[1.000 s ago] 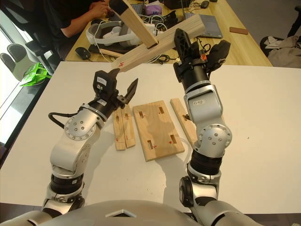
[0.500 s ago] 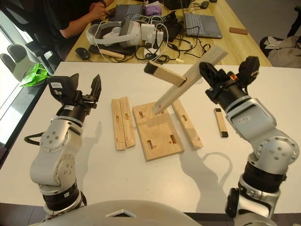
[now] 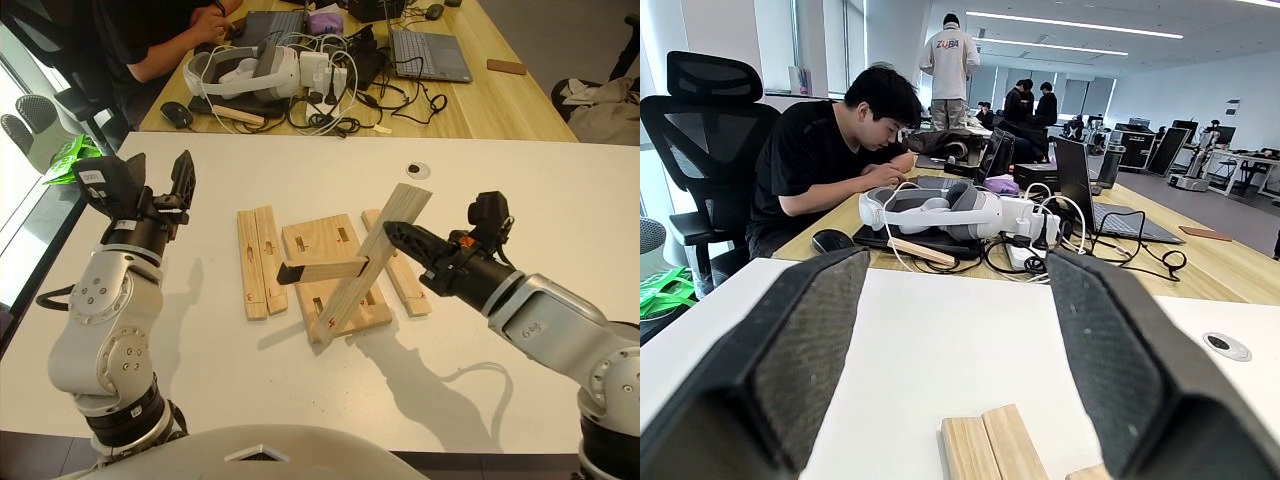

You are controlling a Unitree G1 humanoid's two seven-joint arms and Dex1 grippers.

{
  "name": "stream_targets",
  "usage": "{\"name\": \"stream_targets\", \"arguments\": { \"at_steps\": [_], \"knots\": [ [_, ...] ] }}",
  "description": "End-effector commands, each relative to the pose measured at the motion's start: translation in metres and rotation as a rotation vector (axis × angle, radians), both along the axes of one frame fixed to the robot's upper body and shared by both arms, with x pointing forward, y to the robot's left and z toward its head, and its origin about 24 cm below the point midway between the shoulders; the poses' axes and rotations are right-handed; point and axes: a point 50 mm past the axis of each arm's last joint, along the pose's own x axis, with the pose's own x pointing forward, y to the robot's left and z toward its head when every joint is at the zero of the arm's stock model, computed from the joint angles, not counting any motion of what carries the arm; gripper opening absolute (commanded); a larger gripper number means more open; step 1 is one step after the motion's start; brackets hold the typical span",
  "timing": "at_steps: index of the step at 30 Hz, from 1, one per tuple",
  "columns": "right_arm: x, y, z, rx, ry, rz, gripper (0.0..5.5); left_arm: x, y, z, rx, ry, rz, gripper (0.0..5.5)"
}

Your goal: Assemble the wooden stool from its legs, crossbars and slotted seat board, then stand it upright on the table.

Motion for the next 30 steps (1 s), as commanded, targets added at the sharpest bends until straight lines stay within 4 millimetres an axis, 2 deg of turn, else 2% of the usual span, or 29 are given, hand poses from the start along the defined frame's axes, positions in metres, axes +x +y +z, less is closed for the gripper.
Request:
{"name": "stream_targets", "arguments": {
  "at_steps": [1,6,10,13,16,18,22,25,28,30],
  "knots": [
    [-0.01,0.007,-0.003,-0.042,-0.014,0.092,0.98,0.002,-0.002,0.001,0.008,0.009,-0.021,3.25],
    [-0.012,0.005,0.004,-0.043,-0.061,0.3,0.98,0.002,0.001,0.001,0.009,0.009,-0.003,3.25],
    [0.001,-0.003,0.002,-0.199,-0.127,0.367,0.98,0.002,0.0,0.0,0.006,0.009,-0.002,3.25],
    [0.007,-0.007,-0.01,-0.371,-0.184,0.374,0.98,0.004,0.0,0.001,0.009,0.009,-0.012,3.25],
    [0.023,-0.006,-0.017,-0.503,-0.312,0.303,0.98,0.006,-0.001,0.001,0.012,0.01,-0.022,3.25],
    [0.033,-0.005,-0.017,-0.522,-0.379,0.23,0.98,0.007,-0.002,0.001,0.014,0.011,-0.034,3.25],
    [0.048,0.001,-0.023,-0.475,-0.435,0.082,0.98,0.009,-0.004,0.001,0.018,0.012,-0.054,3.25],
    [0.05,0.008,-0.028,-0.426,-0.422,0.029,0.98,0.012,-0.005,0.001,0.024,0.012,-0.069,3.25],
    [0.05,0.011,-0.024,-0.432,-0.453,0.004,0.98,0.011,-0.005,0.001,0.034,0.015,-0.077,3.25],
    [0.059,0.003,-0.011,-0.479,-0.526,-0.077,0.98,0.007,-0.004,-0.003,0.067,0.037,-0.118,3.25]
  ]
}}
